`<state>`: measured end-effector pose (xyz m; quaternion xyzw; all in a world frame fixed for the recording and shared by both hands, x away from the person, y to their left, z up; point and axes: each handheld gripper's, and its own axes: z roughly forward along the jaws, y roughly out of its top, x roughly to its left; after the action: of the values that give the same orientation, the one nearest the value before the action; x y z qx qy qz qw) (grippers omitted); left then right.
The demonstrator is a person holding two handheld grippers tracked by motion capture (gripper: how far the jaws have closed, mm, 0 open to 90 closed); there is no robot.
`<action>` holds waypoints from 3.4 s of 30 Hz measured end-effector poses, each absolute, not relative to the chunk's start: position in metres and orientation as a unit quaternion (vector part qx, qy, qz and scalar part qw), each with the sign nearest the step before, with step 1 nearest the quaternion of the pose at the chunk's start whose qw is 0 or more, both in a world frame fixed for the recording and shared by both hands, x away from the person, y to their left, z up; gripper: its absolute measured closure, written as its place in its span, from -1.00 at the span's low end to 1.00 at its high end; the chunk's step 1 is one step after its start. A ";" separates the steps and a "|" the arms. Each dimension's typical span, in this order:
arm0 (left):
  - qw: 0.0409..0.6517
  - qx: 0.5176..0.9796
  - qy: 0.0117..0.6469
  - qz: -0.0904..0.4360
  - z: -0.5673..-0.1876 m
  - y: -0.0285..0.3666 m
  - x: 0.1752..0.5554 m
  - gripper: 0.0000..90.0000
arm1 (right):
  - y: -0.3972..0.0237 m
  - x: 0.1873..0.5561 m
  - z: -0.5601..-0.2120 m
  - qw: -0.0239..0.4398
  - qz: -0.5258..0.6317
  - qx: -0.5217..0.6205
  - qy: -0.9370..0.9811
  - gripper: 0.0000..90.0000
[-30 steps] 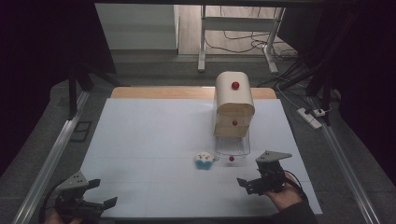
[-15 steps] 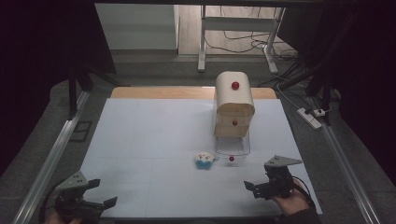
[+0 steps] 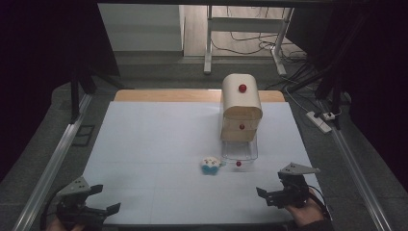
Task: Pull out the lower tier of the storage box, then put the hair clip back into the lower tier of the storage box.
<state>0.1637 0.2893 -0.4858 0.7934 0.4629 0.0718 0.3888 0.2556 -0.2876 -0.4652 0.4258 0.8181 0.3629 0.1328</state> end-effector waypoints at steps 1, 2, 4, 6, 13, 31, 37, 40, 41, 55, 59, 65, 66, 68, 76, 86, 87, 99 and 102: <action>0.389 0.793 0.463 0.072 -0.486 0.289 0.164 -0.95 | -0.288 0.255 -0.465 0.132 0.363 0.427 0.818 -1.00; 0.389 0.793 0.463 0.072 -0.486 0.289 0.164 -0.96 | -0.289 0.254 -0.465 0.133 0.362 0.428 0.817 -1.00; 0.389 0.793 0.463 0.072 -0.486 0.289 0.164 -0.96 | -0.290 0.253 -0.464 0.131 0.362 0.429 0.817 -1.00; 0.389 0.793 0.463 0.072 -0.486 0.289 0.164 -0.96 | -0.291 0.252 -0.464 0.131 0.360 0.430 0.817 -1.00; 0.387 0.794 0.463 0.073 -0.486 0.289 0.164 -0.96 | -0.298 0.247 -0.462 0.130 0.365 0.439 0.810 -1.00; 0.374 0.791 0.476 0.088 -0.485 0.287 0.164 -1.00 | -0.297 0.248 -0.463 0.117 0.358 0.438 0.816 -1.00; 0.375 0.791 0.475 0.091 -0.484 0.286 0.165 -1.00 | -0.297 0.248 -0.464 0.112 0.357 0.435 0.819 -1.00; 0.379 0.790 0.474 0.091 -0.483 0.286 0.165 -1.00 | -0.297 0.248 -0.464 0.111 0.357 0.435 0.819 -1.00; 0.380 0.790 0.473 0.091 -0.483 0.285 0.165 -1.00 | -0.297 0.248 -0.464 0.111 0.357 0.435 0.819 -1.00; 0.383 0.803 0.450 0.079 -0.479 0.273 0.170 -1.00 | -0.296 0.249 -0.464 0.108 0.355 0.431 0.823 -1.00; 0.388 0.809 0.435 0.075 -0.479 0.268 0.173 -1.00 | -0.296 0.249 -0.464 0.109 0.355 0.430 0.823 -1.00; 0.401 0.813 0.417 0.071 -0.478 0.263 0.178 -1.00 | -0.296 0.249 -0.464 0.107 0.353 0.431 0.823 -1.00; 0.403 0.812 0.417 0.069 -0.477 0.263 0.179 -1.00 | -0.296 0.249 -0.464 0.107 0.353 0.431 0.823 -1.00; 0.405 0.810 0.418 0.069 -0.477 0.263 0.181 -1.00 | -0.296 0.249 -0.464 0.107 0.353 0.431 0.823 -1.00; 0.422 0.806 0.407 0.087 -0.476 0.259 0.183 -1.00 | -0.296 0.249 -0.464 0.107 0.352 0.431 0.824 -1.00; 0.424 0.814 0.389 0.076 -0.477 0.244 0.193 -1.00 | -0.296 0.249 -0.465 0.105 0.351 0.431 0.824 -1.00; 0.422 0.817 0.387 0.076 -0.478 0.242 0.194 -1.00 | -0.296 0.249 -0.465 0.105 0.351 0.431 0.825 -1.00; 0.421 0.826 0.369 0.063 -0.482 0.228 0.204 -1.00 | -0.296 0.250 -0.465 0.104 0.352 0.432 0.824 -1.00; 0.425 0.827 0.365 0.058 -0.483 0.224 0.208 -1.00 | -0.296 0.250 -0.465 0.104 0.352 0.434 0.823 -1.00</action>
<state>0.2076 0.2243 -0.4825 0.8266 0.3648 0.0577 0.4248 0.2497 -0.2962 -0.4646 0.4337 0.8230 0.3518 0.1038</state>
